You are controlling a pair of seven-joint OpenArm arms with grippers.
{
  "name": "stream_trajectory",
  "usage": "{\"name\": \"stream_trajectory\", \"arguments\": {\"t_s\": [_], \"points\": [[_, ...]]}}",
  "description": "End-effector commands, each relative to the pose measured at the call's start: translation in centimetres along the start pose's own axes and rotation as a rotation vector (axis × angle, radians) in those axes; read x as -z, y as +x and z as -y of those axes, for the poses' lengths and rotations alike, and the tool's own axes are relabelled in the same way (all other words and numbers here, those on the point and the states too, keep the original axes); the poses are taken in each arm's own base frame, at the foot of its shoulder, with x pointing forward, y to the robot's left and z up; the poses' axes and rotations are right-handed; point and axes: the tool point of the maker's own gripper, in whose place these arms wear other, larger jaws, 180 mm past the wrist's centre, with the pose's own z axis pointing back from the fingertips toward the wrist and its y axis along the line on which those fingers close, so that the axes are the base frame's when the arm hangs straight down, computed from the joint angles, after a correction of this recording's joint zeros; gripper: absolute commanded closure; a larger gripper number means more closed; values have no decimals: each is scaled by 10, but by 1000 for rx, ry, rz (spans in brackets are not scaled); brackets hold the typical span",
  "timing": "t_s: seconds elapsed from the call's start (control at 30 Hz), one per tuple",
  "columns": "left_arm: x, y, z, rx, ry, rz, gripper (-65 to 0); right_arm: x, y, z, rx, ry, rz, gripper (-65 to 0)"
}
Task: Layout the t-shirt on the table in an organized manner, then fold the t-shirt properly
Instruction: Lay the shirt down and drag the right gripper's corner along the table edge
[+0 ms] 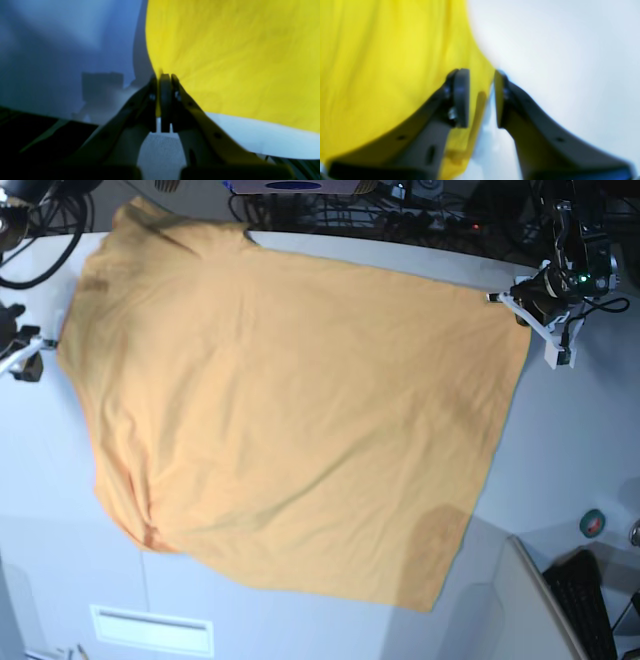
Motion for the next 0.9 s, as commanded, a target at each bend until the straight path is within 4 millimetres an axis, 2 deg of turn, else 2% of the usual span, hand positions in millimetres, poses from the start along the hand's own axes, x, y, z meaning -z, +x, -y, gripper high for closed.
{"name": "stream_trajectory", "arguments": {"t_s": [0.0, 0.3, 0.4, 0.5, 0.53, 0.6, 0.67, 0.73, 0.8, 0.87], "points": [[-4, 11, -10, -4, 22, 33, 0, 5, 11, -3, -10, 19, 19, 0], [-12, 3, -44, -72, 90, 34, 0, 79, 31, -80, -18, 239, -68, 0], [-17, 4, -54, -91, 113, 41, 0, 91, 25, -95, -10, 278, -85, 0], [-27, -5, -79, -138, 165, 42, 0, 95, 15, -109, -37, 304, -108, 0], [-33, -6, -87, -154, 183, 51, -74, 95, 7, -112, -49, 311, -123, 0], [-44, 3, -100, -171, 217, 90, -230, 92, 5, -115, -69, 315, -124, 0], [-57, 6, -108, -168, 245, 116, -390, 88, 17, -117, -91, 313, -90, 0], [-68, 18, -108, -144, 255, 155, -523, 85, 25, -118, -105, 310, -66, 0], [-76, 30, -102, -122, 254, 193, -601, 85, 38, -119, -115, 311, -42, 0], [-82, 42, -98, -113, 251, 230, -619, 86, 55, -120, -122, 311, -14, 0]]}}
